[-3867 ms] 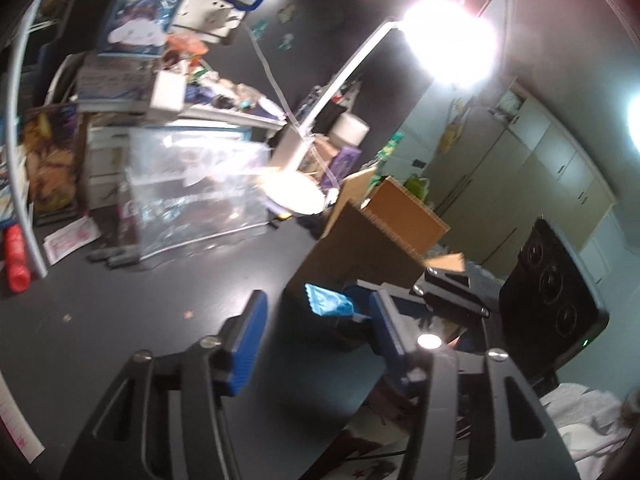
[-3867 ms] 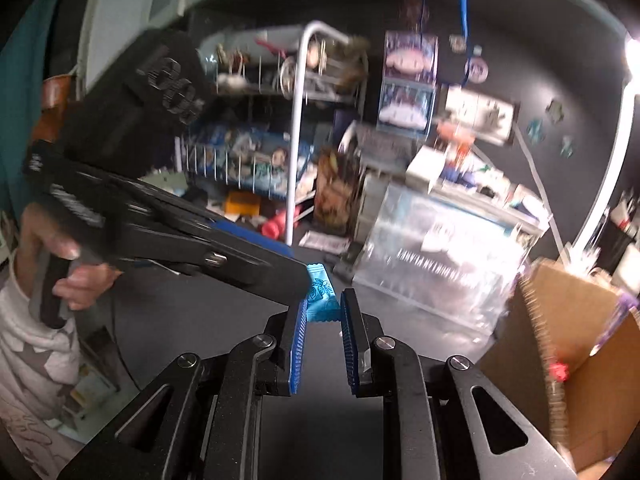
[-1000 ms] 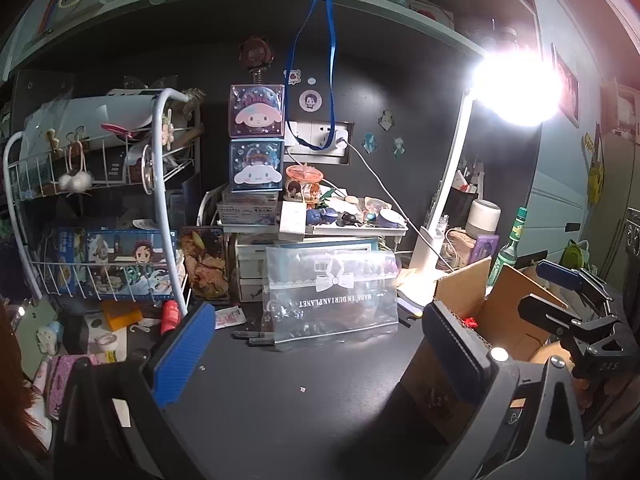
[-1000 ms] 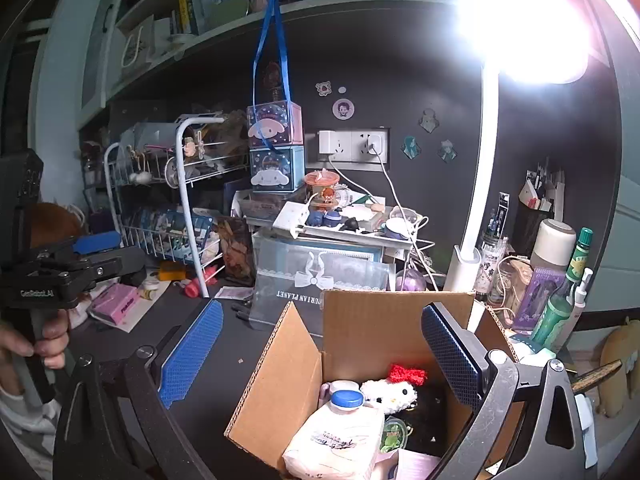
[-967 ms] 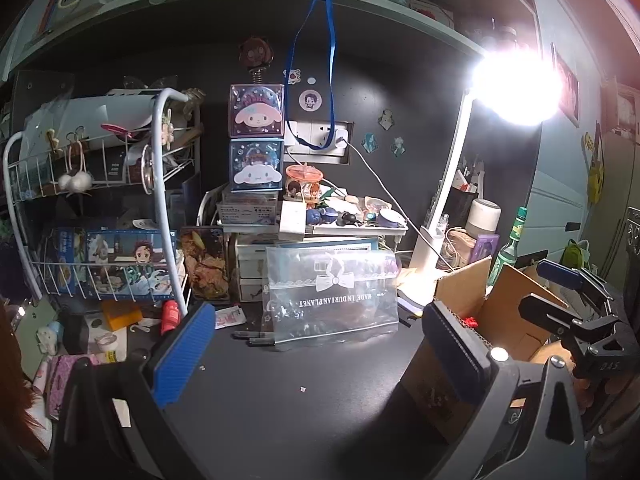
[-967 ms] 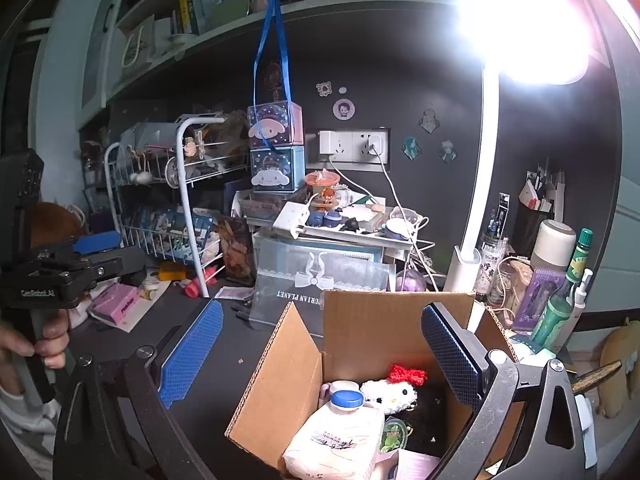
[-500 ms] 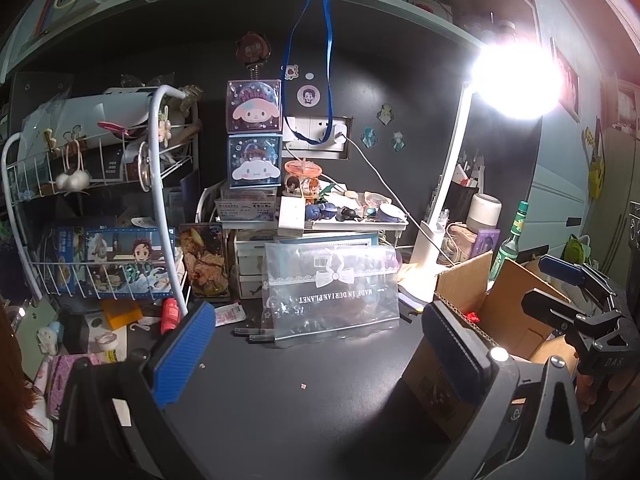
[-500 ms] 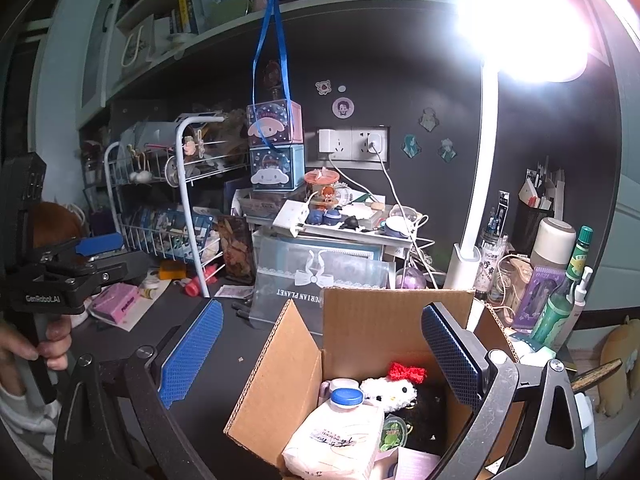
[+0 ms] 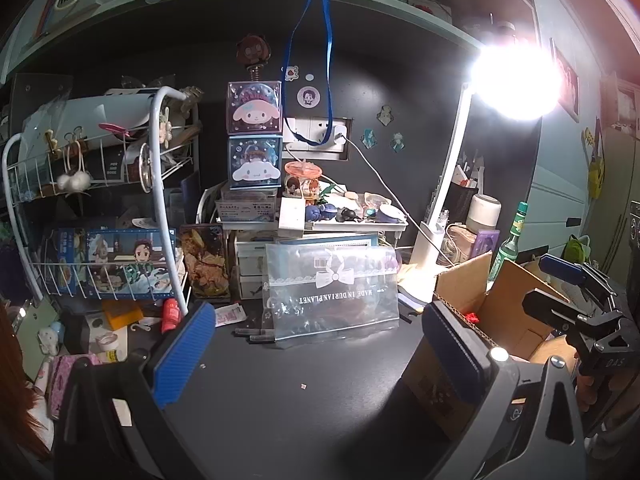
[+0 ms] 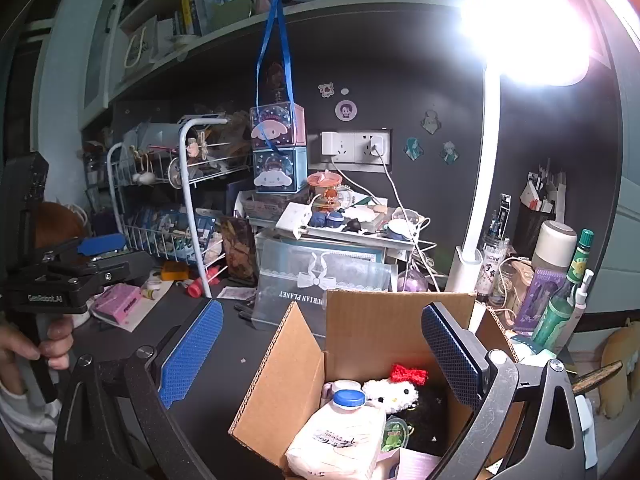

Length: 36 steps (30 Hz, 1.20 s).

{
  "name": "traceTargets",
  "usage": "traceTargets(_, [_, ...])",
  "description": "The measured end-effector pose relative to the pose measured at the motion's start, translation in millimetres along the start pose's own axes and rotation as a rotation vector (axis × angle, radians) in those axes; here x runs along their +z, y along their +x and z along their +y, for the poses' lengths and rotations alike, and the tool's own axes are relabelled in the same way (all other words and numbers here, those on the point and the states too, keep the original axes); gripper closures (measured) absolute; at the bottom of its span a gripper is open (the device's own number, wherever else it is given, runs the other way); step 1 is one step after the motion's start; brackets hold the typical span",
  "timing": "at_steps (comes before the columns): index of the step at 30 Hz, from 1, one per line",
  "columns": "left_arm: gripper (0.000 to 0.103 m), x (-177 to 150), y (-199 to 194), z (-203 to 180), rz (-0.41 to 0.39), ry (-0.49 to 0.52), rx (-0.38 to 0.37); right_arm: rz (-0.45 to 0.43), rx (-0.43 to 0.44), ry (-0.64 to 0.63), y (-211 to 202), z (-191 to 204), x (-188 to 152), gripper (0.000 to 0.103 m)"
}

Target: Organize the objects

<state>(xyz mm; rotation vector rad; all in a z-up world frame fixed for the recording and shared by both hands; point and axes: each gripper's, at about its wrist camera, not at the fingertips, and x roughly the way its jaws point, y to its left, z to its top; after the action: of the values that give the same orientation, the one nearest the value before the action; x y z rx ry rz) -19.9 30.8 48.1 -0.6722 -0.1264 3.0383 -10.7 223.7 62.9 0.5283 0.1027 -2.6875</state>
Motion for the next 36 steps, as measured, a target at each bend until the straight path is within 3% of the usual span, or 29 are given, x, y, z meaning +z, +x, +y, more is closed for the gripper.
traceTargets(36, [0.0, -1.8, 1.7, 0.8, 0.009, 0.006, -0.014, 0.02, 0.003, -0.01, 2.9, 2.3, -0.5, 0.003])
